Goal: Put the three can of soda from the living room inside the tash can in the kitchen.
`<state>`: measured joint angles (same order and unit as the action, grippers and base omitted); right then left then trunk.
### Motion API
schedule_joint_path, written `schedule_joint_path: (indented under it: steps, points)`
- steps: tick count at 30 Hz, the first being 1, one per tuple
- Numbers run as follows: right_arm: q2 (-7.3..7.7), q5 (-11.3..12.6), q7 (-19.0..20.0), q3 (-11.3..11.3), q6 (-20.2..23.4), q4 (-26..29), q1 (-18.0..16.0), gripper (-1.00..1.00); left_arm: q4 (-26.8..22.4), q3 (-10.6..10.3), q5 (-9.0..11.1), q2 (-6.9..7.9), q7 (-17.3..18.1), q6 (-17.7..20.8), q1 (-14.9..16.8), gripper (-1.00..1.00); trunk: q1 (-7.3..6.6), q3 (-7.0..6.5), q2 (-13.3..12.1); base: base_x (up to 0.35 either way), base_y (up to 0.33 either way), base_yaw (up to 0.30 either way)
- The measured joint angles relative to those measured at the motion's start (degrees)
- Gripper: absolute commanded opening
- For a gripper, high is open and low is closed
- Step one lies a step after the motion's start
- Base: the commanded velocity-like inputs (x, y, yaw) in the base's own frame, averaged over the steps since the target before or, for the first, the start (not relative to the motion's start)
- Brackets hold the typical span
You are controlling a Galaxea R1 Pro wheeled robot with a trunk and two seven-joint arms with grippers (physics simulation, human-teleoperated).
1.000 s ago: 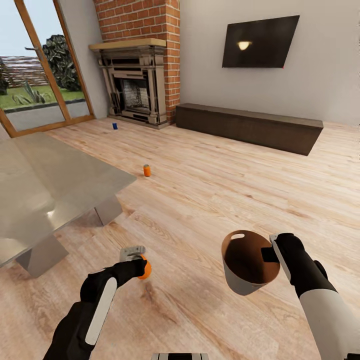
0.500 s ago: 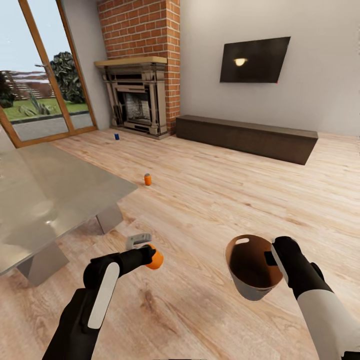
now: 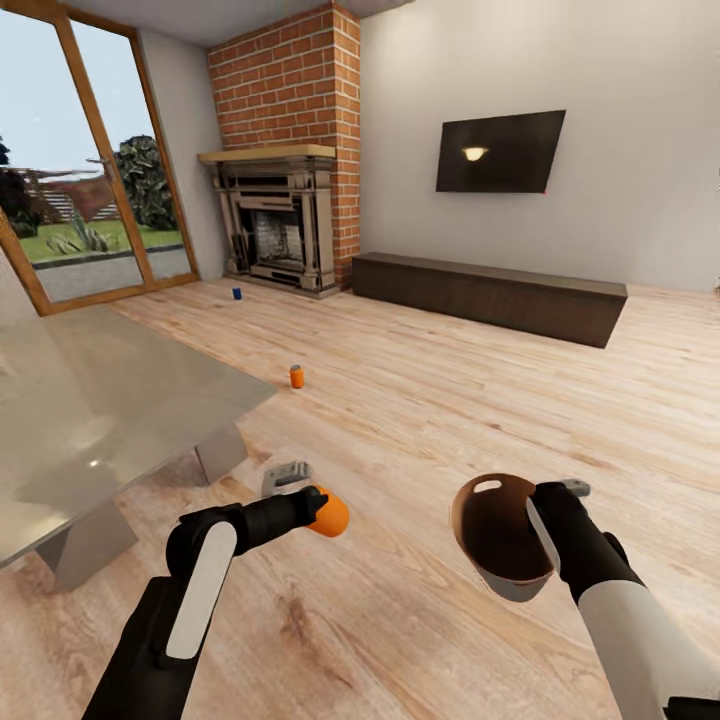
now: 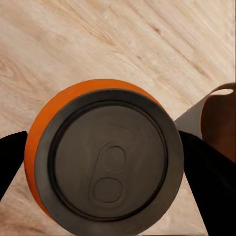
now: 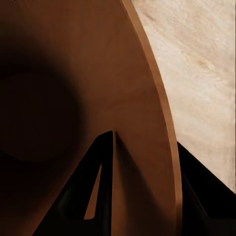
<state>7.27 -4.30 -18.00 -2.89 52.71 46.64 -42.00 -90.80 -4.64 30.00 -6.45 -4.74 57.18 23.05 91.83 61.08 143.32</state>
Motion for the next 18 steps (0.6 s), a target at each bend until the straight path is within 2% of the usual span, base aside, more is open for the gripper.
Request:
schedule_joint_path:
  steps: [2,6,12,18]
  points:
    - [-0.08,-1.2,-1.7,0.0,0.2,-0.2,0.0,-1.00,0.0,-0.6,0.4,0.06,1.1,0.2,0.0,-1.00,-0.05,-0.44,0.0,0.000,0.000,0.000]
    - [-0.69,0.3,-3.0,0.0,-0.2,-0.5,0.0,-1.00,-0.1,-1.2,0.8,0.10,2.8,0.3,-0.1,-1.00,-0.15,-1.33,-0.1,0.000,0.000,0.000]
    - [-1.39,-0.1,-3.6,0.3,-1.7,-1.5,0.0,-1.00,-0.1,-1.4,1.0,0.16,5.9,0.5,-0.2,-1.00,-1.46,-2.41,-2.5,0.000,0.000,0.000]
    - [-1.46,0.1,-3.9,0.7,-2.4,-3.0,0.0,-1.00,-0.2,-1.4,0.9,0.20,7.4,0.7,-0.2,-1.00,-2.78,-3.48,-4.9,0.000,0.000,0.000]
